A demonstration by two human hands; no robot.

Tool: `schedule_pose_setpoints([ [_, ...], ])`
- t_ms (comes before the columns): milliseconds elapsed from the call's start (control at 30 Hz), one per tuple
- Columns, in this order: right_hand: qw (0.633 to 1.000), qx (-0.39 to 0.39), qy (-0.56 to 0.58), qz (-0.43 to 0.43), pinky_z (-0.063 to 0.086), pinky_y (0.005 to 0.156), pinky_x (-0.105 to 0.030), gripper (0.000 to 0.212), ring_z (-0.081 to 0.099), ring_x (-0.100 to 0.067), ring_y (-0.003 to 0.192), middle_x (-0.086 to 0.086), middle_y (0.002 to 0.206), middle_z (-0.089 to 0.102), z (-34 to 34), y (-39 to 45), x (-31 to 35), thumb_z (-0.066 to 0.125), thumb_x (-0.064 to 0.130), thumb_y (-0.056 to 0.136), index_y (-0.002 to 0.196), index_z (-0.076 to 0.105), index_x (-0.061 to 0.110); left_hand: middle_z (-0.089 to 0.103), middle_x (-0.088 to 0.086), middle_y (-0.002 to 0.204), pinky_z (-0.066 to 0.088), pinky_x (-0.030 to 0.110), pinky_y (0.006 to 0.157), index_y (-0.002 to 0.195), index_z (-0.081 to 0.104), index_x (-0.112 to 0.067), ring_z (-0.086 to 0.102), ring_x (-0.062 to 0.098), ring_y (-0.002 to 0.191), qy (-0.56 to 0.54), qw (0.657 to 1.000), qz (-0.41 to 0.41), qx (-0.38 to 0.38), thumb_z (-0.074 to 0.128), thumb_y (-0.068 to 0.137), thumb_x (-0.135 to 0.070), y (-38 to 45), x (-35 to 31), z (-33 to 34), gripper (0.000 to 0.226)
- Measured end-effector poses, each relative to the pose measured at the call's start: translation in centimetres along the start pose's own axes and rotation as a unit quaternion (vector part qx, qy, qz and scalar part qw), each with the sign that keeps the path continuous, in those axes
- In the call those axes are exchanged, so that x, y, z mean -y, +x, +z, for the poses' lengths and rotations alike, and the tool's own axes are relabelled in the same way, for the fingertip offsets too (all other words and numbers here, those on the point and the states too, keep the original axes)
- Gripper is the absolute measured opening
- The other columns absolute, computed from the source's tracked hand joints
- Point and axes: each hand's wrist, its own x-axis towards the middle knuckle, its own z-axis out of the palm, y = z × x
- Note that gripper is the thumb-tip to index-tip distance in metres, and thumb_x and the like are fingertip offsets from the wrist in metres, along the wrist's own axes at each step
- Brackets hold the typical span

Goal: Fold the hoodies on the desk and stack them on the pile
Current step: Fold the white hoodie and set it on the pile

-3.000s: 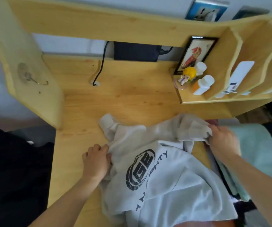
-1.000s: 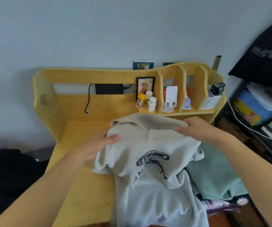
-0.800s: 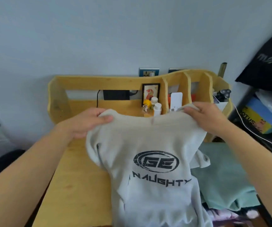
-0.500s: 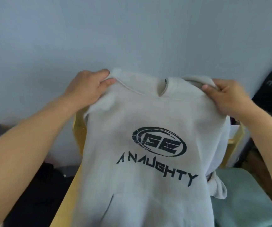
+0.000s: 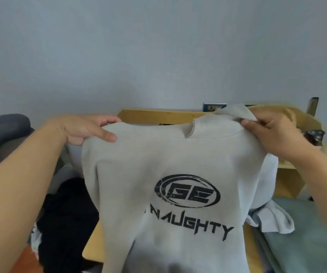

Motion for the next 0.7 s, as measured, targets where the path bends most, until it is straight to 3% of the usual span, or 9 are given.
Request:
schedule_pose_setpoints([
  [67,0.994,0.096,-0.037,0.032,0.045,0.080,-0.007,0.024,0.063,0.010,0.089,0.026,0.095,0.072,2.7,-0.1,-1.5,0.055,0.018,0.102,0.106,0.070,0.037,0.076,0.005,0.116,0.059,0.032,0.085,0.120,0.069,-0.014,0.073,0.020,0.105,0.108,0.990,-0.087,0.003,0.072,0.092,-0.020,1.5,2.4,0.1,0.029],
  [133,0.969,0.197,-0.141,0.054,0.049,0.094,-0.026,0.032,0.064,-0.011,0.108,0.014,0.117,0.069,6.9,-1.2,-5.0,0.052,0.019,0.104,0.121,0.068,0.041,0.076,-0.001,0.114,0.057,0.035,0.093,0.114,0.072,-0.020,0.073,0.017,0.103,0.235,0.957,-0.168,0.022,0.073,0.090,-0.046,3.9,6.8,1.1,0.035],
  [233,0.926,0.293,-0.216,0.105,0.049,0.089,-0.032,0.029,0.063,-0.018,0.108,0.011,0.115,0.066,13.3,-5.2,-11.2,0.046,0.024,0.104,0.096,0.064,0.046,0.073,-0.009,0.115,0.053,0.038,0.103,0.111,0.069,-0.029,0.069,0.013,0.105,0.247,0.936,-0.233,0.095,0.069,0.092,-0.055,6.9,14.8,4.5,0.032],
  [300,0.912,0.305,-0.248,0.119,0.051,0.090,-0.036,0.028,0.063,-0.018,0.109,0.010,0.119,0.066,16.2,-7.3,-13.5,0.045,0.025,0.101,0.103,0.057,0.050,0.074,-0.007,0.115,0.052,0.040,0.104,0.112,0.072,-0.027,0.071,0.016,0.106,0.190,0.945,-0.236,0.124,0.071,0.087,-0.055,7.8,18.4,6.1,0.037],
  [400,0.915,0.275,-0.262,0.135,0.053,0.090,-0.040,0.040,0.064,-0.019,0.110,0.011,0.120,0.067,17.7,-5.8,-14.4,0.049,0.014,0.098,0.115,0.060,0.048,0.078,-0.003,0.110,0.057,0.032,0.092,0.111,0.073,-0.021,0.074,0.016,0.103,0.079,0.964,-0.216,0.137,0.066,0.099,-0.032,8.6,18.5,4.6,0.018],
  [467,0.913,0.258,-0.290,0.124,0.055,0.083,-0.041,0.040,0.066,-0.023,0.105,0.007,0.116,0.068,18.2,-2.1,-13.8,0.048,0.010,0.097,0.116,0.061,0.043,0.078,-0.001,0.109,0.057,0.032,0.090,0.111,0.073,-0.017,0.074,0.017,0.102,0.095,0.971,-0.182,0.126,0.063,0.100,-0.032,10.4,16.9,1.9,0.021],
  [600,0.900,0.158,-0.369,0.171,0.053,0.080,-0.039,0.038,0.061,-0.031,0.107,-0.008,0.121,0.061,20.9,8.4,-14.1,0.048,0.011,0.098,0.131,0.054,0.029,0.065,0.006,0.085,0.044,0.038,0.074,0.085,0.065,-0.018,0.064,0.029,0.086,0.227,0.960,-0.049,-0.157,0.057,0.100,-0.047,19.1,15.1,-2.7,0.034],
  [667,0.878,0.088,-0.440,0.164,0.049,0.099,-0.047,0.058,0.052,-0.036,0.121,-0.014,0.135,0.052,23.5,12.1,-14.9,0.062,0.012,0.092,0.146,0.040,0.021,0.058,0.016,0.120,0.044,0.047,0.094,0.127,0.061,-0.022,0.055,0.038,0.117,0.336,0.891,-0.025,-0.303,0.051,0.100,-0.047,23.4,15.8,-2.0,0.037],
  [700,0.871,0.053,-0.468,0.138,0.044,0.104,-0.049,0.067,0.047,-0.038,0.124,-0.016,0.138,0.048,25.2,12.4,-15.3,0.065,0.012,0.089,0.149,0.035,0.018,0.047,0.020,0.137,0.040,0.051,0.103,0.146,0.046,-0.023,0.045,0.042,0.129,0.398,0.852,-0.028,-0.338,0.051,0.101,-0.044,24.7,16.8,-0.6,0.050],
])
